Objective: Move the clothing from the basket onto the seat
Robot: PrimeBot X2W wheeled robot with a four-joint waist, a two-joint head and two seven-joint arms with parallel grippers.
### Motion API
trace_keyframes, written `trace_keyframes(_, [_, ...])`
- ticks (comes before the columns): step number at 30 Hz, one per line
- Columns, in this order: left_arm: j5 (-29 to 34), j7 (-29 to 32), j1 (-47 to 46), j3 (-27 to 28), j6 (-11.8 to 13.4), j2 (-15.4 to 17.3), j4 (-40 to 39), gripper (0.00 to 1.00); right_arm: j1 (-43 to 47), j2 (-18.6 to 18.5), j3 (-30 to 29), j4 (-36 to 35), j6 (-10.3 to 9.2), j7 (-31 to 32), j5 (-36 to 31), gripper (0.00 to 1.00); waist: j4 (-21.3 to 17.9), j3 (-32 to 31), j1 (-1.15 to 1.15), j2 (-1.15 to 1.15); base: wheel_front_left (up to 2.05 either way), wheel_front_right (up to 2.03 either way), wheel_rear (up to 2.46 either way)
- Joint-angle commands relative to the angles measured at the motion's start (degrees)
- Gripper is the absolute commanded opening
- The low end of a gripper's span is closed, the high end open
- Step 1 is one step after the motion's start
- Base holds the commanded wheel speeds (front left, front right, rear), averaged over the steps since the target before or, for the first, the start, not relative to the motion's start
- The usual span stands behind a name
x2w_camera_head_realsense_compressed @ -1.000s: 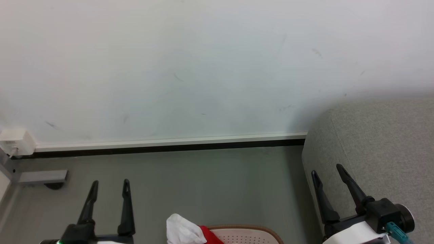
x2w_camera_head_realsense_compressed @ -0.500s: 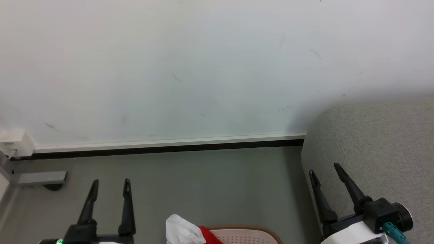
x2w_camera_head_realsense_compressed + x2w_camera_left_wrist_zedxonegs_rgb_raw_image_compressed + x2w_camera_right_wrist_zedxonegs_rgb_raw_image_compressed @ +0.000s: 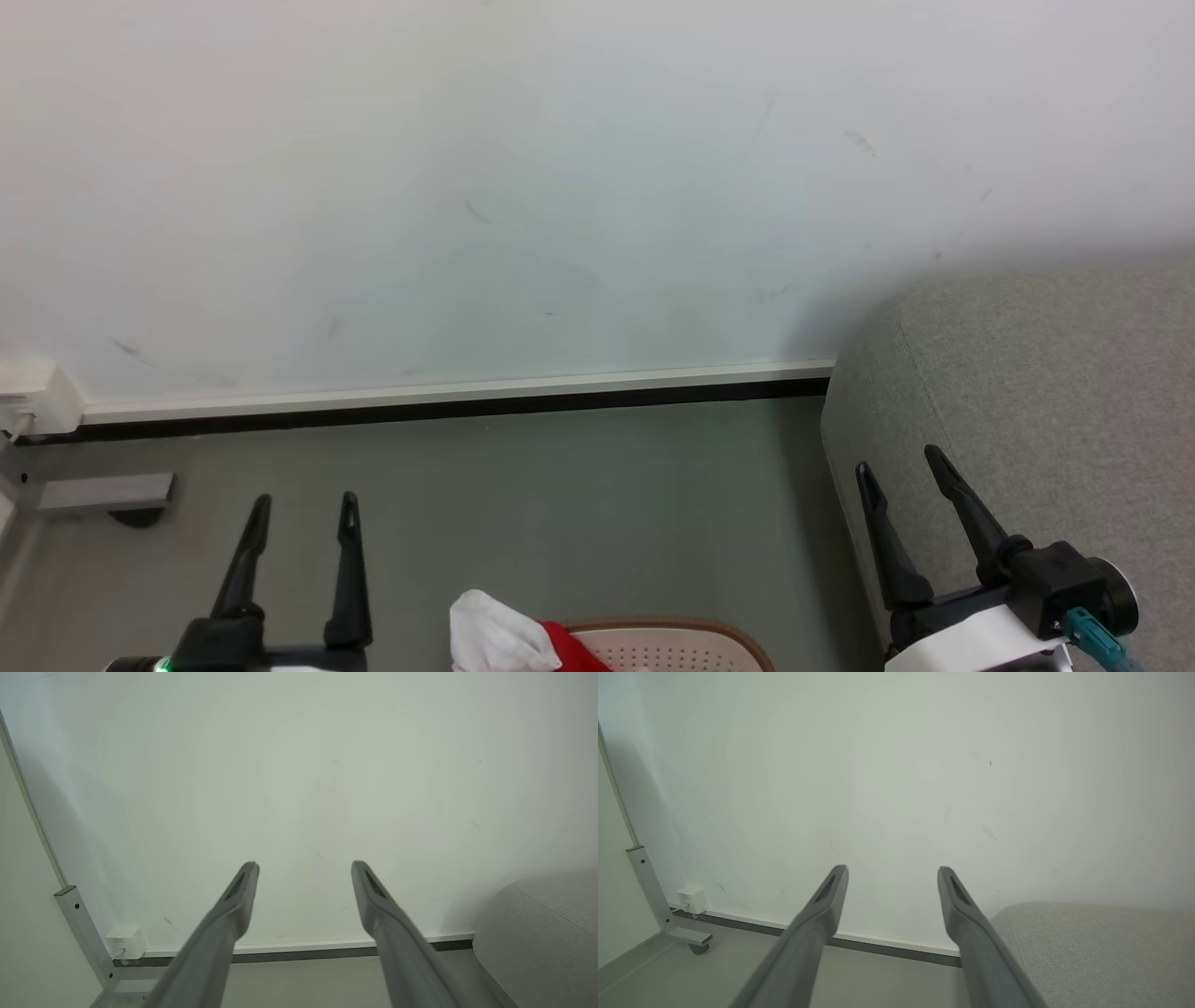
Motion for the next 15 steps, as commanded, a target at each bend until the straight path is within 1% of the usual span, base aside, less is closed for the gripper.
trace_keyframes(1, [0.3, 0.0, 0.1, 0.3, -0.1, 0.0, 0.1, 1.00, -0.4, -0.3, 0.0, -0.1, -0.12, -0.1, 0.4, 1.00, -0.1, 0.1, 0.00, 0.00, 0.00, 0.00, 0.00])
trace_keyframes(15, [0.8, 0.0, -0.4, 0.2, -0.7, -0.2, 0.2, 1.00, -1.1, -0.8, -0.6, -0.5, -0.12, -0.1, 1.4, 1.00, -1.3, 1.1, 0.00, 0.00, 0.00, 0.00, 0.00])
